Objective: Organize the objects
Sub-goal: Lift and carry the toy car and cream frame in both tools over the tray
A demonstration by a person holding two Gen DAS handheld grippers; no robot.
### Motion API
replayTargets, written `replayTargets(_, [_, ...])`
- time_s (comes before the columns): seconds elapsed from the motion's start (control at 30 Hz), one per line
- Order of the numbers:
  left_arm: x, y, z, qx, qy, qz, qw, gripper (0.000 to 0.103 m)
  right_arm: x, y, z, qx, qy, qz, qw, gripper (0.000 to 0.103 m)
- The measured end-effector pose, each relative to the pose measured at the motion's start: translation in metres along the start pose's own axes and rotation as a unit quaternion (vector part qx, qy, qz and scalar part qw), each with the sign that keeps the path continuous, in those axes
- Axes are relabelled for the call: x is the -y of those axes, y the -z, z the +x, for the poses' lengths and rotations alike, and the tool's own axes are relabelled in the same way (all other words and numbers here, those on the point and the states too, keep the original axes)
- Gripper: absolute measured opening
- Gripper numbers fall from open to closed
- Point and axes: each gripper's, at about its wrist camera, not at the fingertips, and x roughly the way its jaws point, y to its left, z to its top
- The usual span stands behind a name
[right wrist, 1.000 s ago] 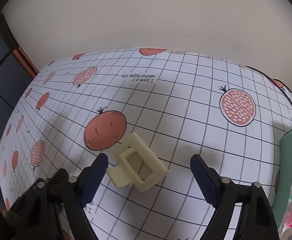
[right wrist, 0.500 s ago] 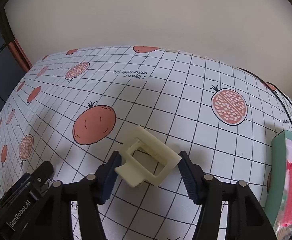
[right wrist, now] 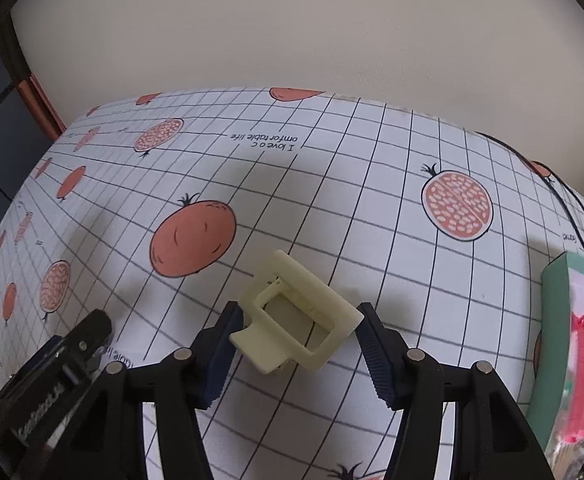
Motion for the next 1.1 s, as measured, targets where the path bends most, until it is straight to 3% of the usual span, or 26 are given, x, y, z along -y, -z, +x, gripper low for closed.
replayTargets(0.23, [0.004,0.0,-0.003,0.0,0.006,0.001,1.0,0.076,0.0,0.009,-0.022,0.016,-0.009,-0.007,1.0,0.061])
replayTargets(0.33, [0.01,0.001,-0.008,0.0,0.014,0.009,0.9999,0.058,0.002,0.013,-0.036,0.026,-0.009,-0.009,1.0,0.061])
replayTargets(0.47, [0.02,0.006,-0.011,-0.001,0.022,0.024,0.9995,0.055,0.01,0.025,-0.055,0.032,-0.002,-0.006,0.999,0.061])
replayTargets(0.53, [0.019,0.008,-0.009,-0.013,0.031,0.03,0.999,0.038,0.015,0.033,-0.066,0.034,0.001,-0.001,0.999,0.061])
replayTargets(0.7, [0.002,0.002,-0.017,-0.027,0.069,0.024,0.997,0.027,0.028,0.049,-0.088,0.04,0.007,0.01,0.999,0.061])
replayTargets(0.87, [-0.017,-0.012,-0.036,-0.038,0.129,0.026,0.9906,0.027,0.034,0.061,-0.105,0.048,0.008,0.012,0.999,0.061])
replayTargets(0.9, [-0.018,-0.014,-0.041,-0.035,0.139,0.034,0.9891,0.032,0.035,0.064,-0.108,0.049,0.01,0.01,0.999,0.061])
replayTargets(1.0, [-0.013,-0.014,-0.056,-0.016,0.127,0.069,0.9894,0.066,0.039,0.072,-0.116,0.049,0.009,0.009,0.999,0.061])
replayTargets(1.1, [-0.004,-0.009,-0.054,-0.016,0.12,0.104,0.9872,0.069,0.042,0.079,-0.127,0.054,0.011,0.001,0.998,0.061])
